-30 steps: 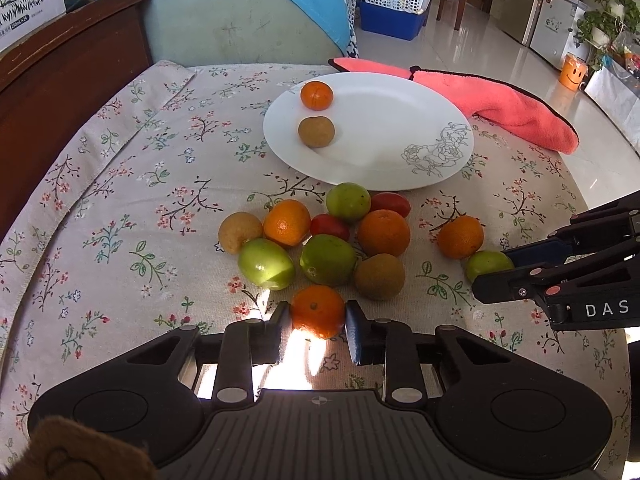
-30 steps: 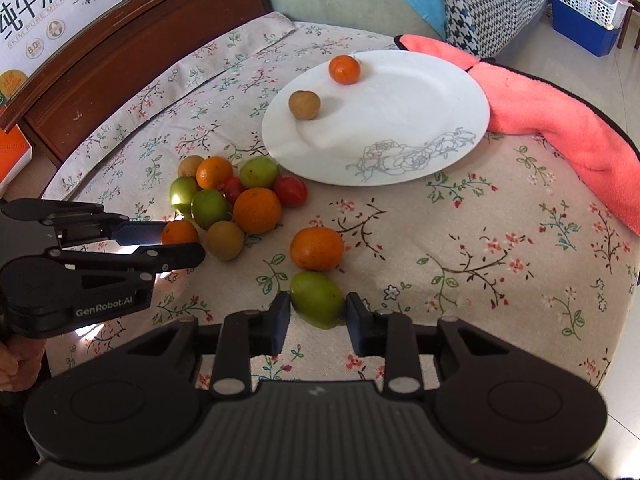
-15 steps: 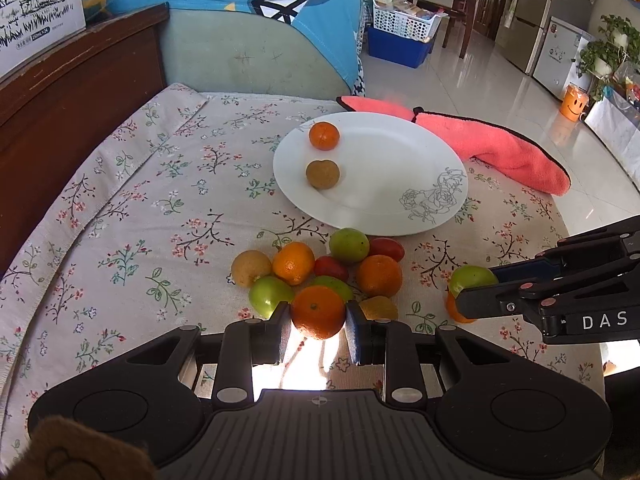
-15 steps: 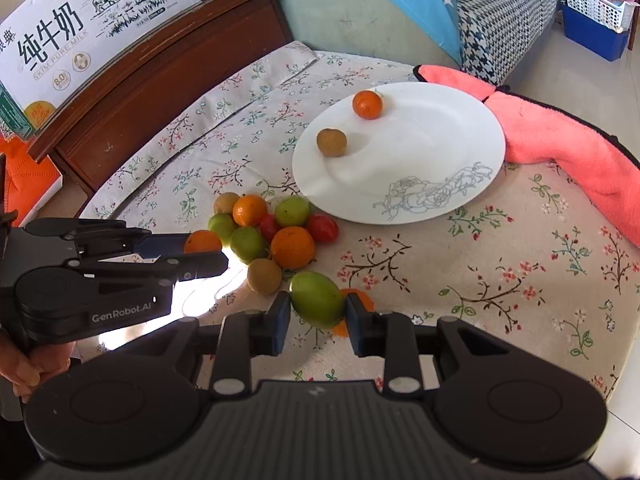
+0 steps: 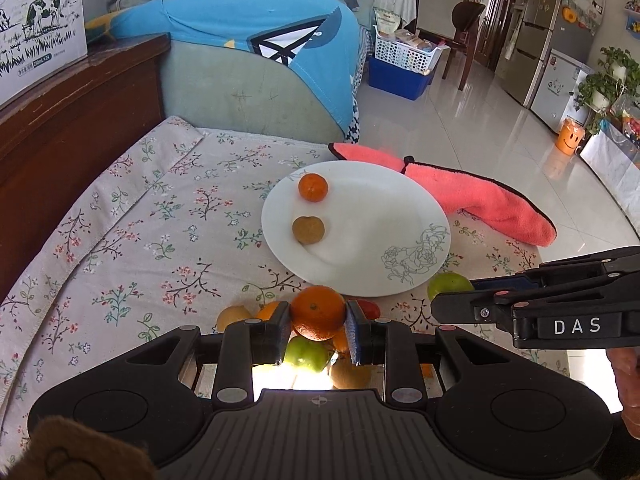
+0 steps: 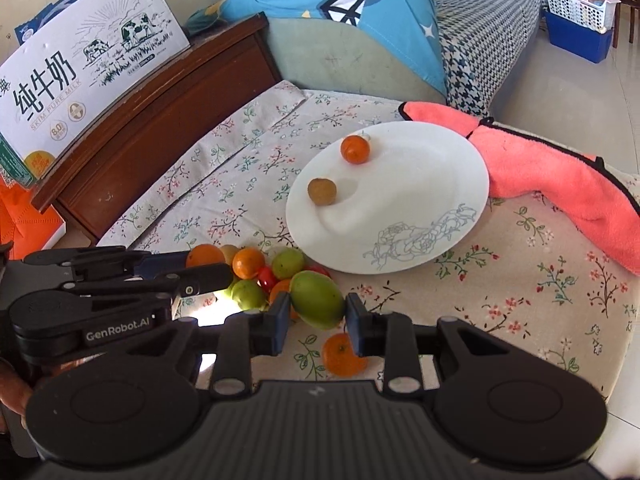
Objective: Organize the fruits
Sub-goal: 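Close the right tool on the green lime and lift it, then lower the orange and green lime onto the plate and open both tools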
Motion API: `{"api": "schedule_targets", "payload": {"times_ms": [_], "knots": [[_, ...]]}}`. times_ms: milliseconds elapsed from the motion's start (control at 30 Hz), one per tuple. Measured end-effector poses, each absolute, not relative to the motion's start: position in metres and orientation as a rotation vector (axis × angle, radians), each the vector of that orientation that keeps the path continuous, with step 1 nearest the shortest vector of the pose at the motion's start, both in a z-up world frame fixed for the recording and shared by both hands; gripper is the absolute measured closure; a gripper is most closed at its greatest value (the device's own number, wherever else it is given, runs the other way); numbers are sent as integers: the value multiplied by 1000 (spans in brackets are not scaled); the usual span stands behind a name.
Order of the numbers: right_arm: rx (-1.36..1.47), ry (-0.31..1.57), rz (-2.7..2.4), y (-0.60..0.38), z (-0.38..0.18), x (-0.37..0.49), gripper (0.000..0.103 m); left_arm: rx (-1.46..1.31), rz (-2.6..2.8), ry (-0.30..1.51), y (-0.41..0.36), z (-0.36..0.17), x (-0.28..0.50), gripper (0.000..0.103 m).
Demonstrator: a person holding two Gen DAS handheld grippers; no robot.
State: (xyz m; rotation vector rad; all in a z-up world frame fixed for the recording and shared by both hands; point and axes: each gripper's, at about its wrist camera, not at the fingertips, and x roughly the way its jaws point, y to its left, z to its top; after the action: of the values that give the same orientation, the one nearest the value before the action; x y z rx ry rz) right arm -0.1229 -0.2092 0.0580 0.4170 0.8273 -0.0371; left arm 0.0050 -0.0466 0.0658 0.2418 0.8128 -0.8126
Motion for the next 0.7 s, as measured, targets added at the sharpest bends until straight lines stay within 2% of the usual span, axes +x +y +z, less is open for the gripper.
{"api": "schedule_targets", "payload": {"times_ms": [267, 700], "knots": [[459, 753, -105, -233, 77, -113, 73, 242, -821, 783, -69, 78, 18, 77], [510, 759, -193, -249, 71, -90, 73, 225, -795, 840, -98, 60, 42, 77]]}}
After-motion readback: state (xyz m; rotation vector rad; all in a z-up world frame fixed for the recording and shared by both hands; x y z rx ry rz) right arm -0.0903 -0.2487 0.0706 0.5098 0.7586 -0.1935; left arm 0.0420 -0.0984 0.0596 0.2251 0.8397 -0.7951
